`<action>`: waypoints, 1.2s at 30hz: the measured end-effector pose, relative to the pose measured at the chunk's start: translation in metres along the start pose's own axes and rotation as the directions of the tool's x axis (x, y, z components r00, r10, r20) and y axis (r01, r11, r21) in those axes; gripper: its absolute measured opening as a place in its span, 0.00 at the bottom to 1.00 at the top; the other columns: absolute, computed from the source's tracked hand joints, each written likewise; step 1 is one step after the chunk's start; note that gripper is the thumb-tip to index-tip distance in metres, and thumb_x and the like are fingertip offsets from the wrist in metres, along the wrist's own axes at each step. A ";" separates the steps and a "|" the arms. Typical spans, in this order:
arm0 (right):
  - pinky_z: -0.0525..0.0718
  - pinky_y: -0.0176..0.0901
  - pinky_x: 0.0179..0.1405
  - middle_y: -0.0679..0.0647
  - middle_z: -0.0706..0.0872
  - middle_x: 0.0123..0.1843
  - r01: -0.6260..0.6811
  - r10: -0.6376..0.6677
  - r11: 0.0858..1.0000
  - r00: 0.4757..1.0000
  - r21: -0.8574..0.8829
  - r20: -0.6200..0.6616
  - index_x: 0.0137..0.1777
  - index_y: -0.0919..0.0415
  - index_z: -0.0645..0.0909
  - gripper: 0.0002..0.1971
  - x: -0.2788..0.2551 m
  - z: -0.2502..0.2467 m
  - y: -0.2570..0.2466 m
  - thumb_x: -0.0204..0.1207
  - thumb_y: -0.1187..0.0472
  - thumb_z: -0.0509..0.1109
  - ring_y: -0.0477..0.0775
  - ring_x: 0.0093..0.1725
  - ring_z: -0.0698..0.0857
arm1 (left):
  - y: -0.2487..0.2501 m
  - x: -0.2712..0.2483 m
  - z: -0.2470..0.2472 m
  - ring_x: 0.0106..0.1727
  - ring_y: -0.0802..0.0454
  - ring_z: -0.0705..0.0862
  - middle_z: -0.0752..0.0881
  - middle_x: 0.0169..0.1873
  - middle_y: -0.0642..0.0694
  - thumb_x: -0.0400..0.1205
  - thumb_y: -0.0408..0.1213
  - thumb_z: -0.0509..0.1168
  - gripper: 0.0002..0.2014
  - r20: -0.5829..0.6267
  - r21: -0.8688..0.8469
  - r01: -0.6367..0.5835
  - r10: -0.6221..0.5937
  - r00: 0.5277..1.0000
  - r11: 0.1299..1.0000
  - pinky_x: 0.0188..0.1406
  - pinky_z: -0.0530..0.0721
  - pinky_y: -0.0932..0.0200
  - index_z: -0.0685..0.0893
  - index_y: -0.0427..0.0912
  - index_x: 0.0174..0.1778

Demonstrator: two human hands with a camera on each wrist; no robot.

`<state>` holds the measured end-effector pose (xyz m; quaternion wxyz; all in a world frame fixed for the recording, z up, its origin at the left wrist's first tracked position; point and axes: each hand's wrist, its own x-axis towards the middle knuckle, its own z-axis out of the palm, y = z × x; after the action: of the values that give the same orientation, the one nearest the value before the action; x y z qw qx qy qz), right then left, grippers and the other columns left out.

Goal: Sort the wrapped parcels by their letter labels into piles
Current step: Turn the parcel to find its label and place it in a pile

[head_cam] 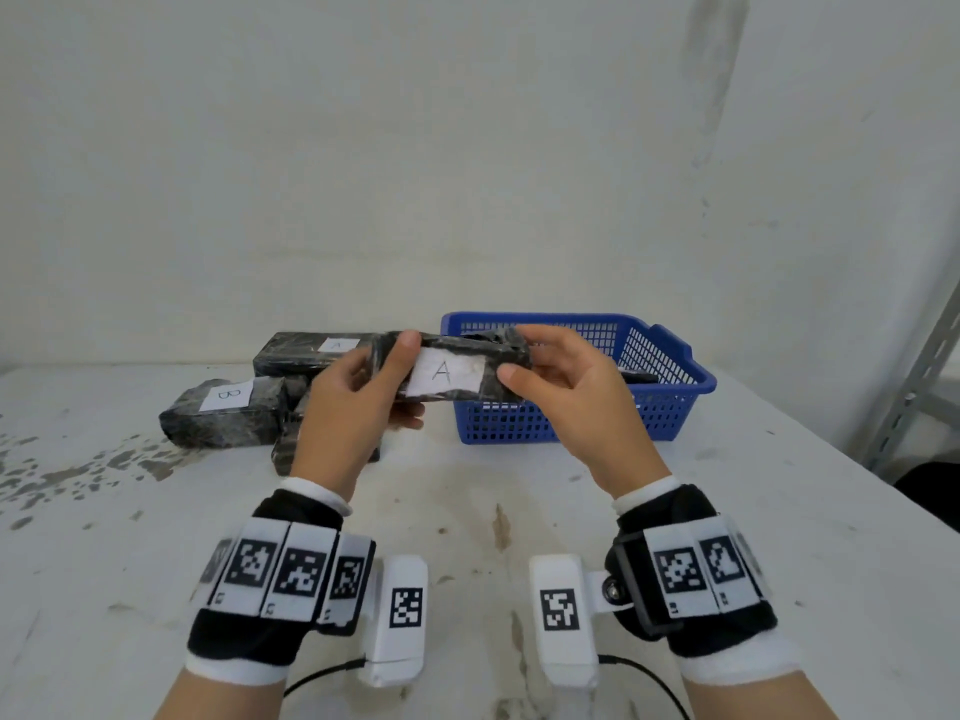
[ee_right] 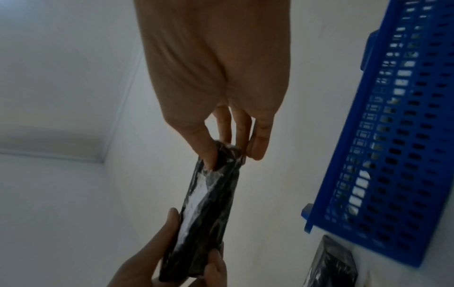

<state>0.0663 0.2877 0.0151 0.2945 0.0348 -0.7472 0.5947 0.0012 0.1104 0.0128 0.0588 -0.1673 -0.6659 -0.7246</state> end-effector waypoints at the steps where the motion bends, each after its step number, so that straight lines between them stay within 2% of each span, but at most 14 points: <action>1: 0.86 0.30 0.50 0.47 0.91 0.56 -0.009 0.008 0.999 1.000 -0.036 -0.011 0.62 0.53 0.84 0.15 0.006 -0.007 -0.003 0.78 0.65 0.76 0.42 0.54 0.90 | 0.003 0.004 0.004 0.35 0.41 0.89 0.91 0.43 0.36 0.77 0.56 0.68 0.23 0.035 0.034 0.011 -0.012 0.999 0.999 0.51 0.89 0.38 0.87 0.36 0.50; 3: 0.86 0.33 0.54 0.49 0.91 0.56 -0.039 0.036 0.992 0.999 -0.120 -0.027 0.64 0.56 0.85 0.15 0.021 -0.022 -0.009 0.78 0.63 0.77 0.45 0.56 0.89 | 0.010 0.014 0.014 0.35 0.44 0.90 0.92 0.39 0.43 0.77 0.61 0.65 0.26 0.118 0.131 0.034 -0.050 0.992 0.991 0.56 0.86 0.33 0.87 0.39 0.51; 5: 0.86 0.40 0.57 0.50 0.90 0.56 -0.068 0.060 0.981 0.997 -0.183 -0.053 0.64 0.57 0.85 0.16 0.040 -0.039 -0.016 0.77 0.60 0.77 0.49 0.56 0.89 | 0.016 0.027 0.023 0.40 0.46 0.91 0.91 0.43 0.47 0.80 0.64 0.61 0.28 0.182 0.239 0.053 -0.098 0.978 0.970 0.59 0.85 0.34 0.86 0.42 0.55; 9: 0.83 0.39 0.46 0.52 0.88 0.54 -0.173 0.125 0.940 0.977 -0.293 -0.173 0.64 0.53 0.80 0.16 0.087 -0.073 -0.016 0.78 0.58 0.77 0.51 0.50 0.88 | 0.014 0.062 0.038 0.47 0.51 0.87 0.85 0.53 0.46 0.84 0.60 0.56 0.27 0.186 0.384 0.044 -0.124 0.975 0.922 0.48 0.87 0.53 0.79 0.39 0.65; 12: 0.84 0.42 0.41 0.58 0.87 0.61 -0.225 0.135 0.876 0.963 -0.427 -0.232 0.62 0.52 0.80 0.14 0.121 -0.093 -0.002 0.78 0.59 0.75 0.53 0.42 0.86 | 0.001 0.091 0.044 0.56 0.43 0.85 0.85 0.57 0.42 0.85 0.53 0.61 0.22 0.112 0.464 0.090 -0.160 0.981 0.881 0.61 0.84 0.44 0.79 0.39 0.65; 14: 0.81 0.42 0.39 0.58 0.84 0.68 -0.264 0.157 0.803 0.959 -0.535 -0.237 0.63 0.51 0.82 0.14 0.142 -0.103 0.012 0.79 0.62 0.73 0.51 0.39 0.82 | -0.010 0.111 0.046 0.62 0.39 0.83 0.85 0.61 0.39 0.85 0.49 0.62 0.21 0.070 0.534 0.141 -0.210 0.975 0.833 0.64 0.81 0.44 0.79 0.38 0.68; 16: 0.80 0.39 0.39 0.58 0.82 0.72 -0.288 0.184 0.724 0.956 -0.627 -0.227 0.64 0.52 0.85 0.15 0.162 -0.111 0.024 0.79 0.65 0.72 0.54 0.45 0.82 | -0.020 0.129 0.049 0.63 0.36 0.83 0.84 0.63 0.36 0.85 0.47 0.62 0.21 0.056 0.590 0.184 -0.267 0.962 0.786 0.62 0.80 0.45 0.79 0.37 0.69; 18: 0.80 0.35 0.41 0.59 0.85 0.70 -0.304 0.207 0.640 0.953 -0.706 -0.222 0.63 0.56 0.87 0.14 0.183 -0.117 0.032 0.80 0.65 0.70 0.57 0.53 0.84 | -0.030 0.144 0.052 0.65 0.34 0.82 0.82 0.66 0.35 0.84 0.44 0.63 0.22 0.041 0.613 0.230 -0.322 0.946 0.756 0.64 0.79 0.44 0.76 0.37 0.72; 21: 0.84 0.42 0.59 0.60 0.88 0.65 -0.328 0.257 0.492 0.940 -0.807 -0.226 0.63 0.63 0.88 0.13 0.215 -0.121 0.045 0.81 0.65 0.69 0.61 0.64 0.85 | -0.045 0.167 0.058 0.71 0.36 0.77 0.75 0.73 0.36 0.86 0.42 0.62 0.26 0.050 0.675 0.261 -0.396 0.917 0.690 0.69 0.75 0.46 0.68 0.37 0.78; 24: 0.87 0.50 0.62 0.61 0.90 0.62 -0.354 0.311 0.356 0.918 -0.865 -0.248 0.62 0.67 0.88 0.13 0.247 -0.124 0.062 0.81 0.63 0.70 0.62 0.60 0.88 | -0.059 0.186 0.063 0.75 0.38 0.74 0.70 0.78 0.37 0.87 0.49 0.58 0.30 0.105 0.713 0.242 -0.442 0.891 0.658 0.72 0.74 0.47 0.60 0.40 0.83; 28: 0.88 0.45 0.59 0.58 0.91 0.61 -0.339 0.379 0.188 0.891 -0.922 -0.251 0.62 0.65 0.88 0.14 0.273 -0.129 0.087 0.81 0.59 0.72 0.57 0.59 0.90 | -0.075 0.202 0.071 0.70 0.37 0.79 0.73 0.77 0.38 0.87 0.55 0.52 0.33 0.196 0.727 0.196 -0.473 0.859 0.658 0.65 0.80 0.46 0.50 0.45 0.85; 30: 0.89 0.43 0.47 0.59 0.91 0.60 -0.350 0.445 0.154 0.860 -0.924 -0.251 0.62 0.66 0.88 0.15 0.279 -0.134 0.101 0.79 0.60 0.74 0.58 0.57 0.90 | -0.082 0.207 0.072 0.64 0.36 0.83 0.78 0.70 0.38 0.87 0.56 0.51 0.33 0.223 0.731 0.185 -0.486 0.845 0.657 0.62 0.83 0.41 0.48 0.47 0.85; 32: 0.82 0.37 0.35 0.60 0.89 0.60 -0.319 0.474 0.151 0.854 -0.936 -0.214 0.63 0.66 0.87 0.16 0.282 -0.136 0.112 0.77 0.62 0.75 0.58 0.52 0.88 | -0.085 0.210 0.072 0.59 0.36 0.85 0.80 0.65 0.38 0.88 0.55 0.50 0.32 0.232 0.734 0.175 -0.485 0.843 0.656 0.60 0.85 0.39 0.47 0.47 0.85; 36: 0.83 0.40 0.48 0.56 0.90 0.62 -0.331 0.486 0.091 0.838 -0.939 -0.248 0.64 0.62 0.88 0.16 0.284 -0.134 0.133 0.82 0.53 0.72 0.56 0.57 0.89 | -0.083 0.206 0.076 0.50 0.44 0.81 0.78 0.70 0.36 0.89 0.51 0.48 0.30 0.239 0.732 0.135 -0.437 0.867 0.668 0.52 0.80 0.54 0.49 0.44 0.85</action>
<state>-0.1680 0.5331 0.0525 0.0259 -0.3250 -0.9436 0.0580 -0.2048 0.2226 0.0050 -0.1359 -0.1663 -0.9032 -0.3716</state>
